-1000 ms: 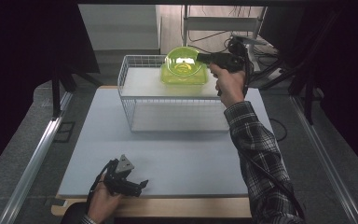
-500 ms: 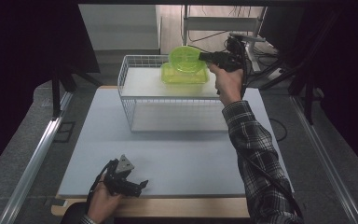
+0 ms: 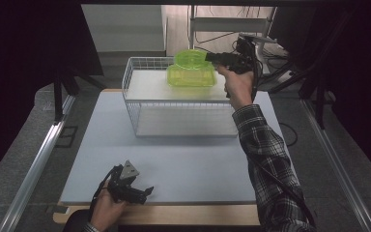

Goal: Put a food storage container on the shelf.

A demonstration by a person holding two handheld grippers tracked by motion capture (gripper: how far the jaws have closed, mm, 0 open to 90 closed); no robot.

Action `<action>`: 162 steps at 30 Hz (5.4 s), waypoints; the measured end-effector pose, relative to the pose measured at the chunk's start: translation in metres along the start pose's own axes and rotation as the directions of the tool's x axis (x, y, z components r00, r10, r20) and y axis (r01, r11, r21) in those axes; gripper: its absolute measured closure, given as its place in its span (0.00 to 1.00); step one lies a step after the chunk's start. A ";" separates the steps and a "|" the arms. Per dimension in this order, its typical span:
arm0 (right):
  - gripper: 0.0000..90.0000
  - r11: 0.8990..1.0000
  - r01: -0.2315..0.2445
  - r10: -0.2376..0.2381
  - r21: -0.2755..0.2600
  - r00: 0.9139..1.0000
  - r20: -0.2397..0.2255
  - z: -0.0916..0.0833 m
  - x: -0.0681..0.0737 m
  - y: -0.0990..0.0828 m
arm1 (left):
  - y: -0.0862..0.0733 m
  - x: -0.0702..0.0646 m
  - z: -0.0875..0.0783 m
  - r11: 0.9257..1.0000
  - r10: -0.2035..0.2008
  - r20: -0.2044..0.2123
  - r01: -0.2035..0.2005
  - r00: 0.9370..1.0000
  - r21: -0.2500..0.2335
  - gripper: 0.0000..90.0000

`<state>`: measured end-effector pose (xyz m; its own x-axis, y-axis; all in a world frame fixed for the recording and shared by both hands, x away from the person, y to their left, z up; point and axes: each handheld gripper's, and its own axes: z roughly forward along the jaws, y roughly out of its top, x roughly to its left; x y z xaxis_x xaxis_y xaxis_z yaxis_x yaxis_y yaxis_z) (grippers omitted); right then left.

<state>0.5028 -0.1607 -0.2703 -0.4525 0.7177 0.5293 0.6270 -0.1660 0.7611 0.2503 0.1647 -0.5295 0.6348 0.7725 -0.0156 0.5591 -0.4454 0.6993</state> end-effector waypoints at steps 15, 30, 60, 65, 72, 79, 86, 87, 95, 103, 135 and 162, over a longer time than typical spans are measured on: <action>0.35 0.991 0.128 -0.125 0.045 0.991 -0.054 -0.014 0.005 -0.012 | 0.000 0.000 0.001 1.000 0.003 -0.001 -0.003 1.000 0.005 0.01; 0.26 0.979 0.190 -0.183 0.078 0.979 -0.095 -0.028 -0.004 -0.038 | 0.000 -0.001 0.001 1.000 0.003 0.003 -0.003 1.000 0.001 0.00; 0.10 0.941 0.311 -0.297 0.130 0.948 -0.118 -0.041 -0.014 -0.088 | 0.000 -0.001 0.001 1.000 0.004 0.002 -0.004 1.000 -0.001 0.00; 0.08 0.931 0.336 -0.322 0.144 0.940 -0.114 -0.041 -0.016 -0.097 | 0.000 -0.001 0.001 1.000 0.005 0.002 -0.005 1.000 -0.001 0.00; 0.07 0.916 0.368 -0.355 0.156 0.929 -0.105 -0.040 -0.022 -0.111 | 0.000 -0.001 0.001 1.000 0.000 0.006 0.000 1.000 -0.002 0.00; 0.06 0.905 0.391 -0.380 0.169 0.920 -0.099 -0.039 -0.028 -0.123 | 0.000 -0.001 0.001 1.000 0.001 0.009 -0.001 1.000 0.000 0.00; 0.04 0.889 0.423 -0.414 0.176 0.906 -0.086 -0.037 -0.030 -0.134 | 0.000 -0.001 0.001 1.000 0.004 0.009 -0.004 1.000 0.002 0.00; 0.04 0.888 0.425 -0.417 0.176 0.905 -0.085 -0.037 -0.030 -0.136 | 0.000 -0.001 0.001 1.000 0.004 0.009 -0.004 1.000 0.002 0.00; 0.03 0.870 0.454 -0.448 0.193 0.891 -0.073 -0.034 -0.035 -0.155 | 0.000 -0.001 0.001 1.000 0.006 0.006 -0.006 1.000 0.002 0.00; 0.01 0.855 0.472 -0.471 0.213 0.880 -0.061 -0.035 -0.043 -0.174 | 0.000 -0.002 0.001 1.000 0.006 0.005 -0.006 1.000 0.003 0.00; 0.00 0.851 0.452 -0.469 0.267 0.883 -0.002 -0.057 -0.075 -0.235 | 0.000 -0.002 0.001 1.000 0.020 0.004 -0.020 1.000 0.003 0.00; 0.00 0.799 0.479 -0.528 0.363 0.848 0.043 -0.072 -0.090 -0.282 | 0.000 -0.004 0.003 0.999 0.044 0.006 -0.044 0.999 -0.001 0.00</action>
<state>0.3215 -0.2275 -0.5055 -0.6874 0.7257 0.0307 0.5145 0.4566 0.7258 0.2490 0.1602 -0.5320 0.6622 0.7492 0.0109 0.5300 -0.4786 0.7000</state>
